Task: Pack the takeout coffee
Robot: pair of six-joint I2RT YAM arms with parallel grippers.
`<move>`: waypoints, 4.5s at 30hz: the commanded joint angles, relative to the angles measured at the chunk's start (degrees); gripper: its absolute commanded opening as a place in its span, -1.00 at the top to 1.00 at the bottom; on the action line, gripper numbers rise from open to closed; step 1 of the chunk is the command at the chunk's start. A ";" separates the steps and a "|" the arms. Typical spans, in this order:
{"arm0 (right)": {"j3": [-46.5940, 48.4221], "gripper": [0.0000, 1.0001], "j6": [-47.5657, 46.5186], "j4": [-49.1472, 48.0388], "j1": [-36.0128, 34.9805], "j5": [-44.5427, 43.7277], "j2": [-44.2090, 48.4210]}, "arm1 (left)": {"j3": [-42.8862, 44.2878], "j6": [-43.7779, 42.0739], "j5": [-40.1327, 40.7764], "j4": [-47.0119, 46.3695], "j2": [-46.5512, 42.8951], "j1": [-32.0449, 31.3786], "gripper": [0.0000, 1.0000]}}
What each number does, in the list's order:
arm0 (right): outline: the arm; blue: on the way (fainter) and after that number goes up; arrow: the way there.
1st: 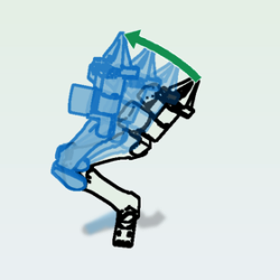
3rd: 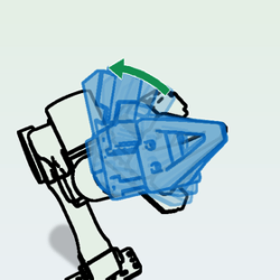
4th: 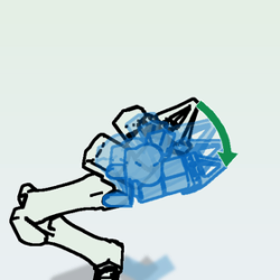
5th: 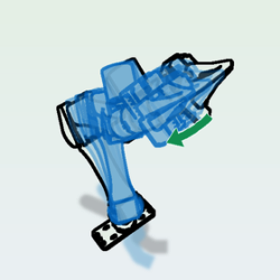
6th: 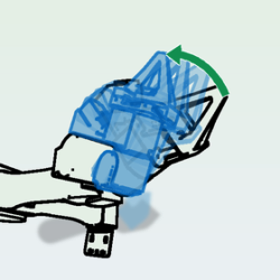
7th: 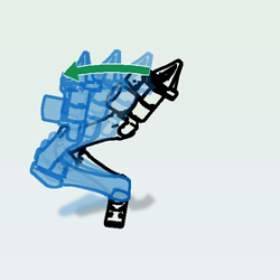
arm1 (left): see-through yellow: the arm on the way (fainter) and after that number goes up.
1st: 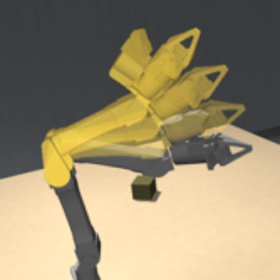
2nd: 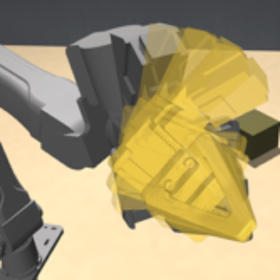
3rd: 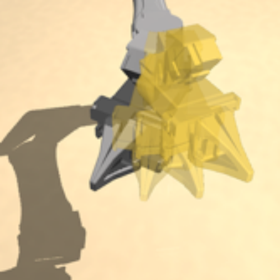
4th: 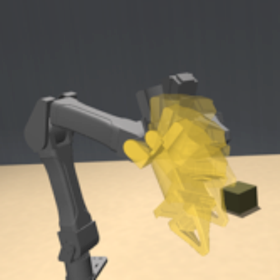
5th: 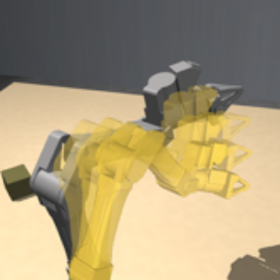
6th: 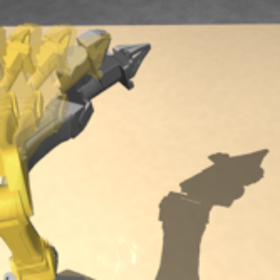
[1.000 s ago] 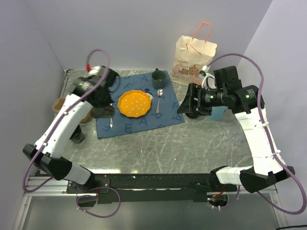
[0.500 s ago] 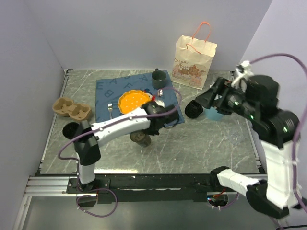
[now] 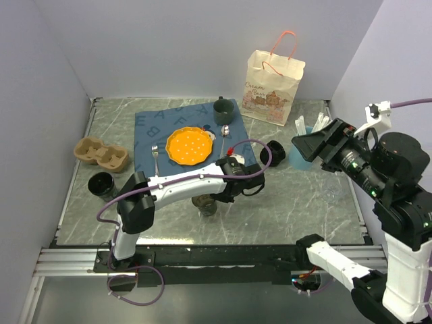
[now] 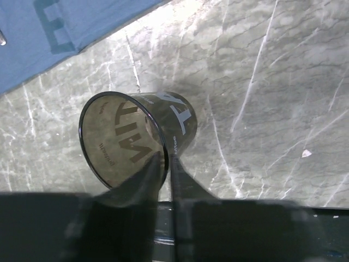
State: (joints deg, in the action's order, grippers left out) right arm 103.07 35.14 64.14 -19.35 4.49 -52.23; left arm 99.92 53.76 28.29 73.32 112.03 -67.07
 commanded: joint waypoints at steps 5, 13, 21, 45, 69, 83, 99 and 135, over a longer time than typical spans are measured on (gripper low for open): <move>-0.15 -0.68 0.11 0.02 0.02 -0.01 0.02 | 5.98 1.79 0.27 0.16 -0.31 -0.70 0.18; -4.01 -0.68 -1.91 0.37 0.02 5.25 -2.34 | 4.77 0.21 -7.89 -9.76 -10.40 5.35 -0.77; -10.33 -0.59 -4.98 -0.32 0.02 8.60 -7.10 | -19.18 -1.37 -17.39 -27.95 -29.57 17.84 -0.93; 0.72 0.05 -30.74 -2.18 7.65 -8.10 -51.64 | -44.20 -15.70 -21.79 -47.04 -54.90 23.82 -0.93; 1.08 0.11 -34.08 -5.69 11.53 4.47 -61.06 | -41.73 -15.79 -23.28 -47.13 -50.85 23.74 -0.94; -1.29 0.25 -33.82 -7.36 11.53 5.09 -62.12 | -42.09 -15.61 -22.67 -47.04 -50.94 23.74 -0.94; -1.46 0.25 -33.55 -7.45 11.53 4.74 -62.91 | -41.74 -16.75 -22.14 -45.99 -51.21 23.74 -0.94; -0.23 0.57 -34.52 -5.17 11.53 3.95 -60.71 | -42.09 -15.97 -23.11 -47.39 -52.96 23.74 -0.95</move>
State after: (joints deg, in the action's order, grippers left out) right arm 101.14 1.37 58.26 -7.68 9.61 -115.74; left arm 56.29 37.93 5.82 28.47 60.51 -43.42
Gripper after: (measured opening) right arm 0.215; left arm 0.979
